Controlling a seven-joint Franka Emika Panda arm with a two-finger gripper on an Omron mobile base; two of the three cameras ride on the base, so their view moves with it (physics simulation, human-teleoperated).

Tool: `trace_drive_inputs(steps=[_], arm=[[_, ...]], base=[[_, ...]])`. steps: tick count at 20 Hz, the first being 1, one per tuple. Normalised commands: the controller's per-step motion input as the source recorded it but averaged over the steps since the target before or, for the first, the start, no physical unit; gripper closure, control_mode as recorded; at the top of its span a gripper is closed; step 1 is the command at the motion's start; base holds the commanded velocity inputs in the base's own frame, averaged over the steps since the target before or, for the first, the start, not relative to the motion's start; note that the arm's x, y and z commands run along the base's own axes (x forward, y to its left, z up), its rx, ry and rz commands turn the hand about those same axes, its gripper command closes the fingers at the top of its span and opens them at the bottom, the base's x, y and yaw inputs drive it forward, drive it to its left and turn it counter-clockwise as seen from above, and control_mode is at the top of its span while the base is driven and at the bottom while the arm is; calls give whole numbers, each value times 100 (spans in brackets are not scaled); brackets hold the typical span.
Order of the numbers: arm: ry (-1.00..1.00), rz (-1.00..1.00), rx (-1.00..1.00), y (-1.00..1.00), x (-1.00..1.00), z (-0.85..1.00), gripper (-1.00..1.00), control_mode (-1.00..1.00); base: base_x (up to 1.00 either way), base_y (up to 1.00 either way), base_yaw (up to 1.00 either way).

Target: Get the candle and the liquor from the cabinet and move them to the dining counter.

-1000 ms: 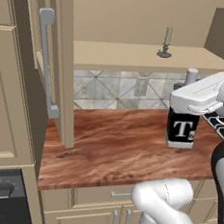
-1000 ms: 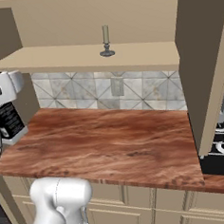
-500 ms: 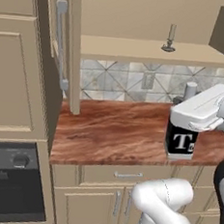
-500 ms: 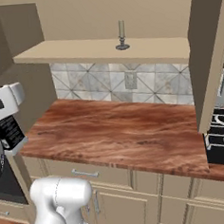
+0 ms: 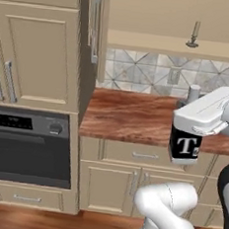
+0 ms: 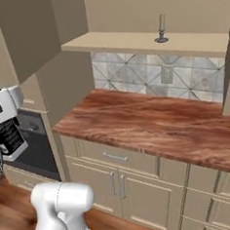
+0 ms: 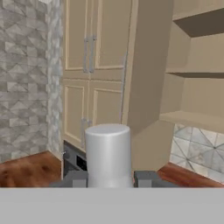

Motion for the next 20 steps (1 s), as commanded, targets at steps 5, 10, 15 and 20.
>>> trace_drive_inputs(steps=[5,10,15,20], arm=[[0,0,0,0,0,0,100,100],[0,0,0,0,0,0,100,100],[0,0,0,0,0,0,100,100],[0,0,0,0,0,0,100,100]], base=[[-43,12,40],[-37,29,47],[-22,56,43],[-9,72,43]])
